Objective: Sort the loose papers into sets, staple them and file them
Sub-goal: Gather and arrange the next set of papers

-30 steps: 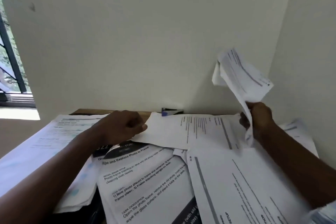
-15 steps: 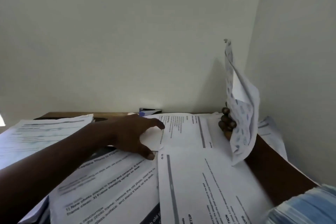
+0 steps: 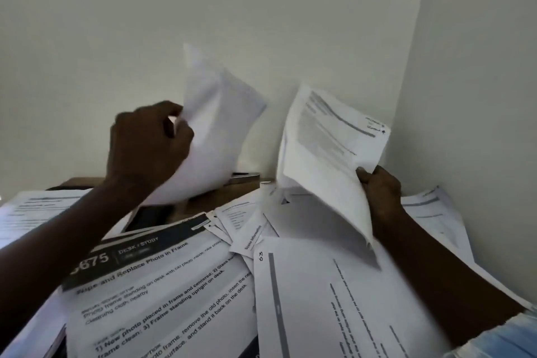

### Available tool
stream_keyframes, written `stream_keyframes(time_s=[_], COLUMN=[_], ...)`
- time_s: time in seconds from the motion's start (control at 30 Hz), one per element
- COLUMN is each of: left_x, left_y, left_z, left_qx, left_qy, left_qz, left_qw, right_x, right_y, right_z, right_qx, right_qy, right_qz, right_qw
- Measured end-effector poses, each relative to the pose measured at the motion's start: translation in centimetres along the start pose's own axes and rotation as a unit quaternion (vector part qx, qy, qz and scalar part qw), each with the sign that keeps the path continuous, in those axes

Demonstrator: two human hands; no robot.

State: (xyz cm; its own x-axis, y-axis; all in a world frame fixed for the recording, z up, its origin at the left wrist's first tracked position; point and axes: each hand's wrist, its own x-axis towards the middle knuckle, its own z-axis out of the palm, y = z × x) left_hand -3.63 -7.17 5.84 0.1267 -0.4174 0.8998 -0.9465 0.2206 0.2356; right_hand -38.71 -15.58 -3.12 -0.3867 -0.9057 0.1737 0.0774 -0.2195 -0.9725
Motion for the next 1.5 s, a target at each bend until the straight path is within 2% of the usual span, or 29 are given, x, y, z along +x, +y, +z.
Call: stream_keyframes(time_s=[0.07, 0.1, 0.13, 0.2, 0.3, 0.37, 0.47, 0.57, 0.73, 0.93, 1.07, 1.13, 1.2, 1.27, 1.37, 1.43, 1.5], left_x=[0.3, -0.1, -1.0, -3.7, -6.9, -7.7, -8.3, -8.6, -9.2, -10.0, -9.3, -8.1, -7.0, -6.1, -4.9, -4.0, -3.5], left_y=[0.9, 1.9, 3.0, 5.0, 6.8, 7.4, 7.1, 6.3, 5.6, 5.5, 5.5, 4.9, 3.4, 1.3, -2.1, -3.2, -4.1], left_z=[-1.5, -1.9, -1.7, -0.3, 2.5, 2.9, 3.2, 3.4, 4.4, 4.4, 3.4, 3.1, 3.3, 3.6, 3.9, 3.3, 2.9], left_qx=[0.016, 0.018, 0.021, 0.063, 0.118, 0.138, 0.154, 0.165, 0.130, 0.095, 0.019, -0.006, 0.010, 0.022, 0.003, -0.060, -0.114], left_qy=[0.053, 0.049, 0.020, -0.095, -0.211, -0.243, -0.228, -0.245, -0.207, -0.170, -0.162, -0.143, -0.159, -0.226, -0.323, -0.342, -0.312], left_qz=[0.085, 0.134, 0.182, 0.266, 0.358, 0.370, 0.369, 0.366, 0.387, 0.375, 0.299, 0.218, 0.113, -0.004, -0.161, -0.218, -0.213], left_qw=[0.995, 0.990, 0.983, 0.957, 0.902, 0.886, 0.888, 0.882, 0.889, 0.906, 0.940, 0.965, 0.981, 0.974, 0.933, 0.912, 0.919], right_x=[-0.3, -0.6, -1.0, -1.6, -2.1, -2.8, -3.7, -4.1, -4.3, -4.2, -4.2, -4.3, -4.3, -4.3, -4.3, -4.3, -4.2], right_y=[0.5, 0.6, 0.5, 0.4, 0.0, -0.4, -1.0, -1.1, -1.2, -0.8, -0.8, -0.9, -1.1, -1.2, -1.2, -1.0, -0.6], right_z=[0.6, 0.8, 1.0, 1.4, 2.3, 2.9, 3.1, 3.2, 3.3, 3.2, 3.2, 3.2, 3.2, 3.3, 3.5, 3.6, 3.6], right_qx=[-0.040, -0.062, -0.083, -0.096, -0.072, -0.039, -0.001, 0.031, 0.050, 0.056, 0.063, 0.065, 0.072, 0.084, 0.096, 0.098, 0.101], right_qy=[-0.001, 0.000, -0.007, -0.033, -0.075, -0.093, -0.141, -0.151, -0.160, -0.177, -0.175, -0.179, -0.182, -0.179, -0.189, -0.208, -0.222], right_qz=[-0.066, -0.103, -0.132, -0.167, -0.155, -0.110, -0.056, -0.013, 0.004, 0.008, 0.013, 0.017, 0.022, 0.027, 0.037, 0.047, 0.045], right_qw=[0.997, 0.993, 0.988, 0.981, 0.982, 0.989, 0.988, 0.988, 0.986, 0.983, 0.982, 0.982, 0.980, 0.980, 0.976, 0.972, 0.969])
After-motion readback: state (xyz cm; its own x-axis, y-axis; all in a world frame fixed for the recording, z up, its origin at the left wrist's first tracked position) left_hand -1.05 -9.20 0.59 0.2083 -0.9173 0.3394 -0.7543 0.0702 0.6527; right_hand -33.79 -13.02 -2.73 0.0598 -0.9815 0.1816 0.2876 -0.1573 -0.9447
